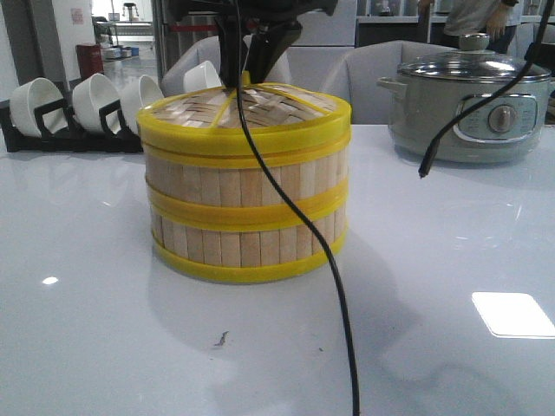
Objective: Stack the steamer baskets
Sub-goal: 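Lift the lid and lower it onto the top basket, then release the lid and withdraw the right gripper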
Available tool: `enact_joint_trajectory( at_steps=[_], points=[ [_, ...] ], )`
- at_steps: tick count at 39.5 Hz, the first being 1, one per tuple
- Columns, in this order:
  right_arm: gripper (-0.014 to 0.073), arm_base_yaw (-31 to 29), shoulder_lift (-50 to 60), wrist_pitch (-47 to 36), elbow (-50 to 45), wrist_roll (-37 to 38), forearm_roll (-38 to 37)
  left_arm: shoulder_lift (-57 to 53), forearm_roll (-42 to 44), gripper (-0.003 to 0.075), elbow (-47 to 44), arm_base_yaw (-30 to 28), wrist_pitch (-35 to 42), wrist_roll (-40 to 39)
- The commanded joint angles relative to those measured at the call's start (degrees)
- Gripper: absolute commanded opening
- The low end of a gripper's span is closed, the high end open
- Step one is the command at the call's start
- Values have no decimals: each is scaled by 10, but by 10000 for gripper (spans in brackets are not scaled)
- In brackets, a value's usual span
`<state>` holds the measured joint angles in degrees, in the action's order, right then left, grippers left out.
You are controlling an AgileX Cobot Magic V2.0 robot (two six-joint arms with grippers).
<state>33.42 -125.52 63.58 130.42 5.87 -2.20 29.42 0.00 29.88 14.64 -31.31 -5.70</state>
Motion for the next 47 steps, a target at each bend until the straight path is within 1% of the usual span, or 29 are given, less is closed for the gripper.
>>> enact_joint_trajectory(
  at_steps=[1,2,5,6,9,11,23,32,35,40,47],
  points=[
    [70,-2,39,-24,22,-5,-7,1,0,87,17,-1,44,-4],
    [94,-2,39,-22,22,-5,-7,1,0,87,17,-1,44,-4],
    [225,-2,39,-21,22,-5,-7,1,0,87,17,-1,44,-4],
    [282,-2,39,-22,22,-5,-7,1,0,87,17,-1,44,-4],
    [419,-2,39,-22,22,-5,-7,1,0,87,17,-1,44,-4],
    [466,-2,39,-22,22,-5,-7,1,0,87,17,-1,44,-4],
    [465,-3,57,-40,22,-5,-14,1,0,87,17,-1,44,-4],
    [465,-8,111,-49,21,-5,-87,1,0,87,17,-1,44,-4],
    [465,-19,138,-49,16,-1,-93,1,0,87,17,-1,44,-4],
    [465,-40,195,-68,-29,7,-93,1,0,87,17,-1,44,-4],
    [465,-75,312,-127,-168,7,-93,1,0,87,17,-1,44,-4]
  ],
)
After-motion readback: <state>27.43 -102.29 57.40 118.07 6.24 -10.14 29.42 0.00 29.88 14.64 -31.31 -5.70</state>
